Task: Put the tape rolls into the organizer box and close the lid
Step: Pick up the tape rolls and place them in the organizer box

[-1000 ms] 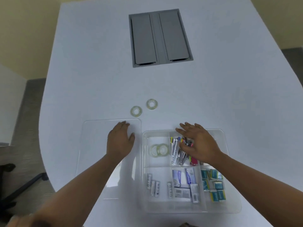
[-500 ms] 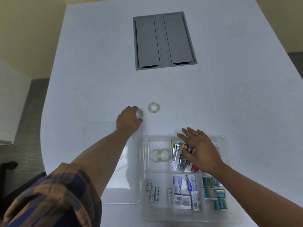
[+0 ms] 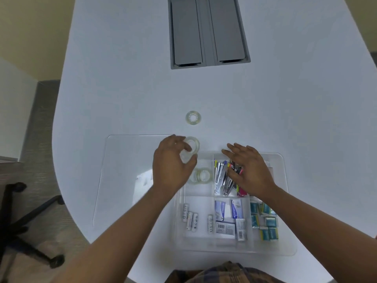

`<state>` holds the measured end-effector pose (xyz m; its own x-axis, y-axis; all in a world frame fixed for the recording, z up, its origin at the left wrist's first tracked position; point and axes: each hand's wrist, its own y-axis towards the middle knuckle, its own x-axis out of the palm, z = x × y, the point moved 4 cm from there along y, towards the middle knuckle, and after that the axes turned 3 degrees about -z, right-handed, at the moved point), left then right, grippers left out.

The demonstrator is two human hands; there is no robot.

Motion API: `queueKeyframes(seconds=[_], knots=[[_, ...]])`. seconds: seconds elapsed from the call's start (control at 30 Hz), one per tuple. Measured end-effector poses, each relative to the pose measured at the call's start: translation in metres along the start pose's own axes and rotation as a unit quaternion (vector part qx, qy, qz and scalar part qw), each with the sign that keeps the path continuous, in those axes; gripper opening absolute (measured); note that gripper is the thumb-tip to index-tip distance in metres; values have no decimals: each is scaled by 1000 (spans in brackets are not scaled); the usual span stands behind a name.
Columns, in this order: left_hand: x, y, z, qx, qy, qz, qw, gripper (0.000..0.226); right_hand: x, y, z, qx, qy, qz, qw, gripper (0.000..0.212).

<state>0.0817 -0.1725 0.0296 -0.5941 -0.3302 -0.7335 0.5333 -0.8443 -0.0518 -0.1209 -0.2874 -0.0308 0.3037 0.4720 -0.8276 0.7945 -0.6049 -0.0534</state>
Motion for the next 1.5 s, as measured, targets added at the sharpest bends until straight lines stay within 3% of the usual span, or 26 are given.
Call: queueKeyframes(seconds=[0.3,0.57,0.73,0.93,1.07,1.17,1.33,1.43,1.5], knots=[[29,-44,-11,31,104,-73,991,16,2,-1,1,-16,-37,-12,999,54],[36,-42,-23,14,71,-92,993,20,3,-1,3,-19,-53,-16,998,57],[23,-19,-12,72,55,-61,994,17,3,-2,3,-23,-56,-16,998,57],[13,56,6,129,152,-80,977,31,1,-2,1,-24,-51,-12,998,59],[27,89,3,152,275,-128,941,38,1,-2,2,-22,-57,-18,998,60],[37,107,-6,130,304,-132,935,45,1,-2,2,-22,-58,-19,998,61],[55,120,-26,43,285,-194,938,81,1,-4,0,-26,-59,-15,998,62],[65,119,-30,31,289,-202,935,78,0,-5,1,-30,-58,-17,998,63],[66,118,-29,45,292,-169,940,71,-1,-5,0,-32,-56,-17,998,63]])
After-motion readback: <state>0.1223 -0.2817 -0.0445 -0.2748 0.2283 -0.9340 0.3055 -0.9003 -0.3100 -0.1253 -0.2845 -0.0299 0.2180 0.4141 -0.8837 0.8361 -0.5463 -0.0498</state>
